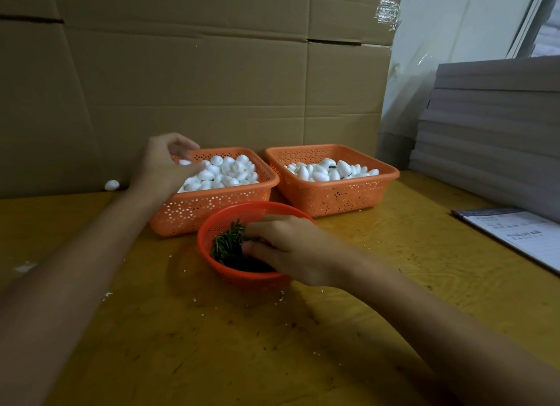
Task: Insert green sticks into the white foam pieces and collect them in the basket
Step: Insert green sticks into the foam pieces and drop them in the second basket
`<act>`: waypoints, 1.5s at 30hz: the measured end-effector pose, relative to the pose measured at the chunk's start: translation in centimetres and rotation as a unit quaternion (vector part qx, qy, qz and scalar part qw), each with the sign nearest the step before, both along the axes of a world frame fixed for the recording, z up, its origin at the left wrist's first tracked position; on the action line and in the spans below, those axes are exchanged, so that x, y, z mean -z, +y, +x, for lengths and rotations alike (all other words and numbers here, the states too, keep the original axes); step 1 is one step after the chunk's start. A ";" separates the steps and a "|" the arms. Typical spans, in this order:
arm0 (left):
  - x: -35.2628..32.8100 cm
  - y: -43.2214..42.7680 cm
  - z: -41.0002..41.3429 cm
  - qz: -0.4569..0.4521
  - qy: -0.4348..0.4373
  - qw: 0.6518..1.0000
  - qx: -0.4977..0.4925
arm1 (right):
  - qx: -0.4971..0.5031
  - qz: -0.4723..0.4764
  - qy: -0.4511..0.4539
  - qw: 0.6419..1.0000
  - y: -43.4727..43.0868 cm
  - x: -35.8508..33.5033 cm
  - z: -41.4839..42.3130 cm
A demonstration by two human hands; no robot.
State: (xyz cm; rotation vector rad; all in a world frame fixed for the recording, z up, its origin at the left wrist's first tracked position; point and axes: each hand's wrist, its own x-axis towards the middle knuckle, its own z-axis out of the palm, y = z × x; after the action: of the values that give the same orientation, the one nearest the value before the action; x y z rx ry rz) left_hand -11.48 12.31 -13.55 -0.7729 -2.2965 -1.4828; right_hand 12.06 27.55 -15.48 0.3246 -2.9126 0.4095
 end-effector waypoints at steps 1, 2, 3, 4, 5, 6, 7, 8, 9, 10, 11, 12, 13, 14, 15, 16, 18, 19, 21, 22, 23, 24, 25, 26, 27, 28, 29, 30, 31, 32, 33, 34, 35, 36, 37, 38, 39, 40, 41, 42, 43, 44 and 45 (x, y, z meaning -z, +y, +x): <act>-0.1 0.0 0.7 0.045 0.004 0.999 0.007 | 0.005 -0.022 0.031 0.999 -0.1 0.0 0.0; -0.3 0.0 1.6 0.097 0.002 0.995 0.019 | 0.014 -0.043 0.056 0.997 -0.1 0.0 0.0; -0.5 0.1 2.5 0.144 -0.005 0.989 0.036 | 0.025 -0.067 0.071 0.995 0.0 0.0 -0.1; -0.7 0.2 3.5 0.178 -0.006 0.983 0.052 | 0.035 -0.103 0.072 0.991 0.2 -0.1 -0.1; -0.9 0.2 4.6 0.193 0.002 0.979 0.066 | 0.042 -0.157 0.058 0.985 0.4 -0.2 -0.2; -1.0 0.3 5.6 0.196 0.017 0.977 0.082 | 0.047 -0.227 0.033 0.972 0.6 -0.3 -0.2; -1.1 0.2 6.5 0.195 0.030 0.975 0.102 | 0.049 -0.296 0.003 0.954 0.8 -0.4 -0.2; -1.1 0.1 7.5 0.197 0.038 0.972 0.121 | 0.046 -0.355 -0.023 0.934 1.0 -0.6 -0.2; -1.0 0.0 8.3 0.205 0.037 0.968 0.137 | 0.039 -0.396 -0.038 0.917 1.1 -0.7 -0.2; -0.6 -0.1 9.1 0.214 0.029 0.965 0.151 | 0.031 -0.424 -0.046 0.904 1.2 -0.7 -0.2; -0.2 -0.2 9.8 0.217 0.018 0.963 0.161 | 0.025 -0.441 -0.049 0.896 1.3 -0.7 -0.3; 0.4 -0.4 10.4 0.215 0.007 0.962 0.168 | 0.019 -0.450 -0.049 0.891 1.3 -0.8 -0.3; 1.1 -0.6 10.9 0.211 -0.006 0.962 0.174 | 0.015 -0.453 -0.048 0.890 1.3 -0.8 -0.4; 1.9 -0.8 11.3 0.214 -0.025 0.959 0.182 | 0.012 -0.451 -0.047 0.891 1.3 -0.8 -0.4; 2.6 -1.1 11.8 0.226 -0.047 0.954 0.190 | 0.011 -0.446 -0.048 0.894 1.3 -0.7 -0.4; 3.4 -1.5 12.1 0.243 -0.065 0.948 0.195 | 0.010 -0.442 -0.051 0.895 1.3 -0.7 -0.4; 4.8 -2.2 12.7 0.264 -0.080 0.941 0.198 | 0.010 -0.445 -0.059 0.894 1.2 -0.6 -0.3; 5.3 -2.3 13.0 0.267 -0.084 0.938 0.202 | 0.009 -0.447 -0.062 0.892 1.2 -0.6 -0.3; 6.0 -2.4 13.4 0.262 -0.081 0.939 0.208 | 0.007 -0.445 -0.065 0.893 1.3 -0.6 -0.2; 6.3 -2.4 13.5 0.258 -0.075 0.941 0.207 | 0.006 -0.443 -0.065 0.894 1.3 -0.7 -0.2; 6.4 -2.4 13.5 0.251 -0.068 0.943 0.205 | 0.003 -0.440 -0.066 0.895 1.3 -0.7 -0.2; 6.5 -2.4 13.5 0.244 -0.060 0.947 0.202 | -0.001 -0.439 -0.066 0.896 1.3 -0.7 -0.2; 6.6 -2.4 13.6 0.237 -0.052 0.949 0.199 | -0.005 -0.438 -0.067 0.896 1.3 -0.7 -0.2; 6.7 -2.4 13.7 0.233 -0.045 0.951 0.198 | -0.008 -0.441 -0.067 0.895 1.2 -0.6 -0.2; 6.8 -2.3 13.8 0.232 -0.041 0.952 0.198 | -0.010 -0.443 -0.067 0.894 1.2 -0.6 -0.2; 6.9 -2.3 14.0 0.231 -0.037 0.951 0.201 | -0.010 -0.446 -0.066 0.893 1.2 -0.5 -0.2; 7.0 -2.3 14.1 0.230 -0.033 0.951 0.203 | -0.006 -0.447 -0.065 0.892 1.1 -0.5 -0.3; 7.0 -2.3 14.2 0.226 -0.028 0.952 0.205 | -0.001 -0.447 -0.063 0.893 1.1 -0.4 -0.3; 7.0 -2.3 14.3 0.222 -0.022 0.953 0.204 | 0.005 -0.444 -0.060 0.894 1.1 -0.4 -0.4; 7.0 -2.3 14.3 0.220 -0.017 0.954 0.204 | 0.011 -0.443 -0.058 0.895 1.0 -0.4 -0.4; 7.0 -2.3 14.3 0.219 -0.015 0.954 0.203 | 0.016 -0.444 -0.060 0.894 1.0 -0.4 -0.4; 7.0 -2.3 14.3 0.219 -0.014 0.955 0.201 | 0.022 -0.448 -0.063 0.891 1.0 -0.5 -0.3; 7.0 -2.2 14.4 0.217 -0.011 0.955 0.200 | 0.026 -0.455 -0.067 0.888 0.9 -0.6 -0.3; 7.0 -2.2 14.4 0.214 -0.009 0.956 0.199 | 0.028 -0.460 -0.069 0.885 0.9 -0.7 -0.2; 6.9 -2.2 14.5 0.212 -0.009 0.957 0.198 | 0.028 -0.460 -0.069 0.885 0.8 -0.7 -0.2; 6.9 -2.1 14.5 0.211 -0.011 0.957 0.198 | 0.027 -0.457 -0.070 0.886 0.8 -0.8 -0.2; 6.8 -2.1 14.6 0.211 -0.014 0.957 0.197 | 0.026 -0.452 -0.070 0.889 0.8 -0.8 -0.2; 6.8 -2.1 14.6 0.211 -0.017 0.957 0.198 | 0.025 -0.448 -0.070 0.891 0.8 -0.8 -0.1; 6.7 -2.1 14.7 0.209 -0.019 0.957 0.198 | 0.024 -0.447 -0.069 0.892 0.9 -0.8 -0.1; 6.7 -2.1 14.8 0.207 -0.020 0.958 0.197 | 0.023 -0.447 -0.069 0.891 0.9 -0.8 -0.1; 6.7 -2.1 14.9 0.204 -0.020 0.959 0.198 | 0.023 -0.449 -0.068 0.891 0.9 -0.8 -0.2; 6.7 -2.1 14.9 0.201 -0.020 0.959 0.198 | 0.025 -0.449 -0.066 0.891 1.0 -0.8 -0.2; 6.8 -2.1 14.9 0.200 -0.020 0.959 0.200 | 0.028 -0.449 -0.063 0.891 1.0 -0.7 -0.2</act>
State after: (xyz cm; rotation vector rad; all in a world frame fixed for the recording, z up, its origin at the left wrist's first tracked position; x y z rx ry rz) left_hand 3.41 10.21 -20.34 -1.1297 -1.8344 -2.0647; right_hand 11.85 28.57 -14.73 0.0623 -2.4649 1.7042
